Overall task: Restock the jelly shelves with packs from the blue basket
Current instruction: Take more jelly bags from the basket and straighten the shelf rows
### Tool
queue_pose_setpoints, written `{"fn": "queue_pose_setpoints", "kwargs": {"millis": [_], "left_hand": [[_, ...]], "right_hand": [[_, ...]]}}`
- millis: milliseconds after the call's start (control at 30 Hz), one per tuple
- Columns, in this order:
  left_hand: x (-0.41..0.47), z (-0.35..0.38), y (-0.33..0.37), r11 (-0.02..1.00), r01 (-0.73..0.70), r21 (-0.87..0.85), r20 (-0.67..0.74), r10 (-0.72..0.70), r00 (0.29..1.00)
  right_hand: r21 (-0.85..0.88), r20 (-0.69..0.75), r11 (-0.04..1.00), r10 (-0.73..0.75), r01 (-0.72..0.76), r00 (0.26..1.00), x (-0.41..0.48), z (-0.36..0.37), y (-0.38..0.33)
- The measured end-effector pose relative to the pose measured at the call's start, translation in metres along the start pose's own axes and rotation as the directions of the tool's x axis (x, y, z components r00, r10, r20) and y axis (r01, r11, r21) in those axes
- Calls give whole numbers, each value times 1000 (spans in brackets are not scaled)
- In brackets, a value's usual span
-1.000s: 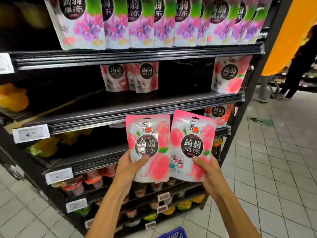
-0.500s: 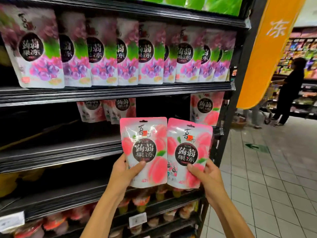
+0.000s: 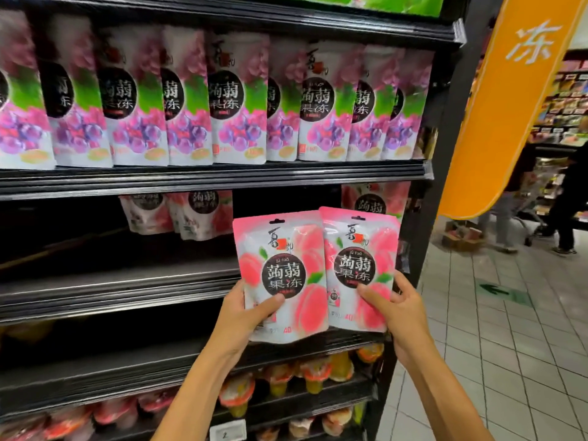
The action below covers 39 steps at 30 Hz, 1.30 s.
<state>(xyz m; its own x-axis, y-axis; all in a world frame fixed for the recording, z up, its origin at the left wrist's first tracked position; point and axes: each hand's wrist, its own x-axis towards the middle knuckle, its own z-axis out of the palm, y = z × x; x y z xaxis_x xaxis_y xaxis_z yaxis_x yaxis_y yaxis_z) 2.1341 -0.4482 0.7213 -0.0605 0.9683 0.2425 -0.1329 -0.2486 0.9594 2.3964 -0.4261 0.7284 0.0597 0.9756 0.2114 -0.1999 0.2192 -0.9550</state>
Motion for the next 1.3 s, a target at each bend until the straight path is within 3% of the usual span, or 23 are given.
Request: {"fn": "queue_pose_setpoints", "kwargs": {"millis": [467,633,867,967,1167,1300], "left_hand": [[30,14,-13,997,22,78,-40,-19,999],[35,12,-11,998,28,55,-24,-27,999],[38,13,-4,999,17,41,-8,-17,1000],[38,15,-4,999,19,33,-1,-19,1000],[38,19,-6,999,26,33,-26,-25,999],[40,23,-6,999,10,40,-22,-9,1000]], "right_hand": [[-114,25,987,-109,111,994,91,0,-19],[-196,-32,970,-154,145,988,116,6,-25],[-203,-62,965,-181,166,981,119,19,-14],[-210,-10,961,-186,180,983,114,11,-11],[-483,-34,832,-330,273,943,102,-1,0],[-583,-104,780,-351,229,931,104,-4,2]]}}
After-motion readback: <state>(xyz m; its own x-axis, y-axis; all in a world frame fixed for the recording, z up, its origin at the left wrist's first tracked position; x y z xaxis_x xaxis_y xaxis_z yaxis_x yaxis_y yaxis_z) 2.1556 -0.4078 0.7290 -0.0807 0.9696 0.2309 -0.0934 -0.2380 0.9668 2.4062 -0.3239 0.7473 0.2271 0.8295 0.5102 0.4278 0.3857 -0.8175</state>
